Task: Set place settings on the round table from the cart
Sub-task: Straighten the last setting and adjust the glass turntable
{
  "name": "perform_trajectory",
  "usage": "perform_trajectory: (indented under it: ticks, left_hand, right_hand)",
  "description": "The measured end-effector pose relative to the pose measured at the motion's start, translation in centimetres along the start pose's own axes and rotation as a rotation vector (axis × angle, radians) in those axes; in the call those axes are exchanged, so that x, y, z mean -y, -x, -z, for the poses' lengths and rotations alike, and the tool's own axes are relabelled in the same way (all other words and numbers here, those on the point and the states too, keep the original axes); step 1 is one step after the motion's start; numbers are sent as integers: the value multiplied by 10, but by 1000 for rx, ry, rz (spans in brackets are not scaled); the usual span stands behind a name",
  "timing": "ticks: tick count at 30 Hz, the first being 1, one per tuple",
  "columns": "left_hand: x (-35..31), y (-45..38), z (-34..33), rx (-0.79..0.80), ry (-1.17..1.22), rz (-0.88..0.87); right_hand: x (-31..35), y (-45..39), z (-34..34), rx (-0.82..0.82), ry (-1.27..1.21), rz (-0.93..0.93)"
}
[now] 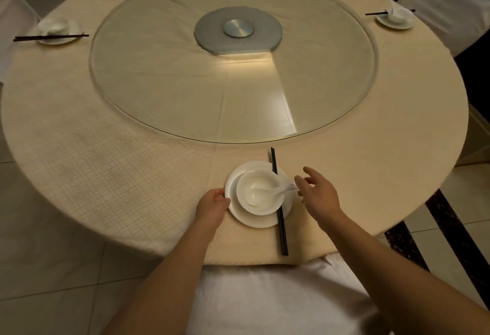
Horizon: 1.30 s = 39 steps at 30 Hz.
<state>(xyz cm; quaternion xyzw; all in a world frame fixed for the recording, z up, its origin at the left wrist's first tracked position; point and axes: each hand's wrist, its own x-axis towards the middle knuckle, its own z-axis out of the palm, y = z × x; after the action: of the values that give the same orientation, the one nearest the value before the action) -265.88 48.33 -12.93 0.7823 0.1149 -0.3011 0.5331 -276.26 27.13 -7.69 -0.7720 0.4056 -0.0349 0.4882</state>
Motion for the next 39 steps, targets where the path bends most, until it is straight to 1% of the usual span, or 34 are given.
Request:
perform_trajectory:
  ticks: [2,5,10,13,15,16,17,19,20,21,23,25,32,39]
  left_hand:
    - [0,0,0,0,-1,3]
    - [1,1,0,-2,7,1]
    - [0,1,-1,-10,23,4]
    - [0,1,-1,-13,19,6]
    - [0,1,-1,-13,11,3]
    - [0,1,-1,-15,6,3]
    - [0,0,-1,-17,5,4]
    - [1,0,-2,-20,8,6]
    - [1,0,-2,-22,9,5]
    - [1,-1,-2,-23,9,5]
    - [1,0,-2,-25,11,5]
    - [1,0,-2,-24,14,7]
    - [2,2,-2,-21,2,-9]
    - [2,0,-2,-26,1,-3]
  right_hand:
    - [1,-4,-1,28,-47,-52]
    - [-3,-5,-1,22,-81,-114]
    - [-8,-2,0,32,-128,-125]
    - [-10,-1,1,-58,-82,-128]
    - [-15,3,3,-118,-31,-176]
    - [-18,6,3,-78,13,-212]
    - [-22,11,2,21,59,-257]
    - [-29,22,-4,294,159,-341]
    - [-33,26,-9,396,247,-339]
    - [-36,29,-13,442,360,-302]
    - [-40,33,-22,410,587,-192]
    - [-38,34,-27,366,677,-131]
    - [-38,37,-28,371,696,-42]
    - [-39,38,-28,396,627,-53]
